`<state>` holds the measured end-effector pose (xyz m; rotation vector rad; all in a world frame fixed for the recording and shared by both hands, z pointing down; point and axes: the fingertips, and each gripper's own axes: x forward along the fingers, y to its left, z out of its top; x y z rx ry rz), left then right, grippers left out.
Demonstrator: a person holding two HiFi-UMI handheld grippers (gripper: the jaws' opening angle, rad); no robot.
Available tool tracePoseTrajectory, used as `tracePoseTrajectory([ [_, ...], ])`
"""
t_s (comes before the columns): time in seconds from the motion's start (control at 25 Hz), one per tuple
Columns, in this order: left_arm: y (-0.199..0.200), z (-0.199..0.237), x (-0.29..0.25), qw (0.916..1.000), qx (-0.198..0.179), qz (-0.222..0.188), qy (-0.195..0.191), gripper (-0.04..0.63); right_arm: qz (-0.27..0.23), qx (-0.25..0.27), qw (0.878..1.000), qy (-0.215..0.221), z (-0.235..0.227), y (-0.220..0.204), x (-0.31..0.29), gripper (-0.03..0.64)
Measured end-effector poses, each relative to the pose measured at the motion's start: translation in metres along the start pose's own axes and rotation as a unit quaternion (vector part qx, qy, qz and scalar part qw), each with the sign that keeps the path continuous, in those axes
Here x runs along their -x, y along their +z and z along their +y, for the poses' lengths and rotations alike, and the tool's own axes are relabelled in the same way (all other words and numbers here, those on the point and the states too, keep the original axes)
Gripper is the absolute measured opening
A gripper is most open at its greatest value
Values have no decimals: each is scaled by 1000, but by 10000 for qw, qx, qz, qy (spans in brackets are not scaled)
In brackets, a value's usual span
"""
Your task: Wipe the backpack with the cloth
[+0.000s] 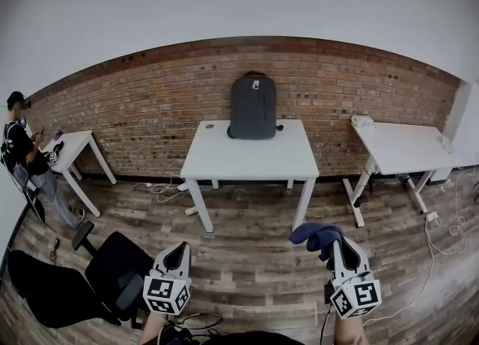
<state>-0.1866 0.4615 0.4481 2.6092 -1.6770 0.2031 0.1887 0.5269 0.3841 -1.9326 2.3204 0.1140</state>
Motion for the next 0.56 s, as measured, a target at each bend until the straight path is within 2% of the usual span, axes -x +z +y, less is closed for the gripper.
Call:
tracePoseTrajectory([
  [0.32, -6, 10, -2, 9999, 29, 19, -106, -3, -226, -47, 9997, -33, 12, 6, 3, 30],
  [0.56, -13, 13, 1, 9999, 67, 51, -133, -3, -197, 28, 9998, -73, 19, 6, 5, 29],
])
